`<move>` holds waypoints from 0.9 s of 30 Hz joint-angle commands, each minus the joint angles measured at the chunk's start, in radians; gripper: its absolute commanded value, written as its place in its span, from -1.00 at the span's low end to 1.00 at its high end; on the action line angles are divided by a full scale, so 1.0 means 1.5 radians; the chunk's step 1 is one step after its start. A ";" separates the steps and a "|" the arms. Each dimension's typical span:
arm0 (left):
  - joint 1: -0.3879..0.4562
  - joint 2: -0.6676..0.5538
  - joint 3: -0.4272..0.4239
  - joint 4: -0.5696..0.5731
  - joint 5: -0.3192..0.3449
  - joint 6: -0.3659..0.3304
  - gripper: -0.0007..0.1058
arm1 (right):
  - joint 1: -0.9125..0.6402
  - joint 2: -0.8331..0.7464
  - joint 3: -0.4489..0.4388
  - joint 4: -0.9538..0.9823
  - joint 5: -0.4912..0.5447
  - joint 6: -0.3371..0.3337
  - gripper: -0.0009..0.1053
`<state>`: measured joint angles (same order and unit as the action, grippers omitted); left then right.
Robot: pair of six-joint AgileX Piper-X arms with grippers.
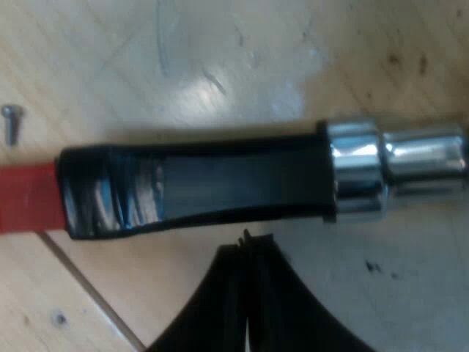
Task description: Put the handle in the coffee machine
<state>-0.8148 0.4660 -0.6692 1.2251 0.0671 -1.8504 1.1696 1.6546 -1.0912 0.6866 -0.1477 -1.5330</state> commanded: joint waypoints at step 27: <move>-0.003 -0.089 -0.010 0.009 -0.015 -0.035 0.47 | -0.002 -0.108 -0.008 -0.025 0.115 0.067 -0.98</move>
<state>-0.8148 0.3351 -0.6755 1.2621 0.0580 -1.8947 1.1696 1.5084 -1.0950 0.6313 0.0088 -1.4251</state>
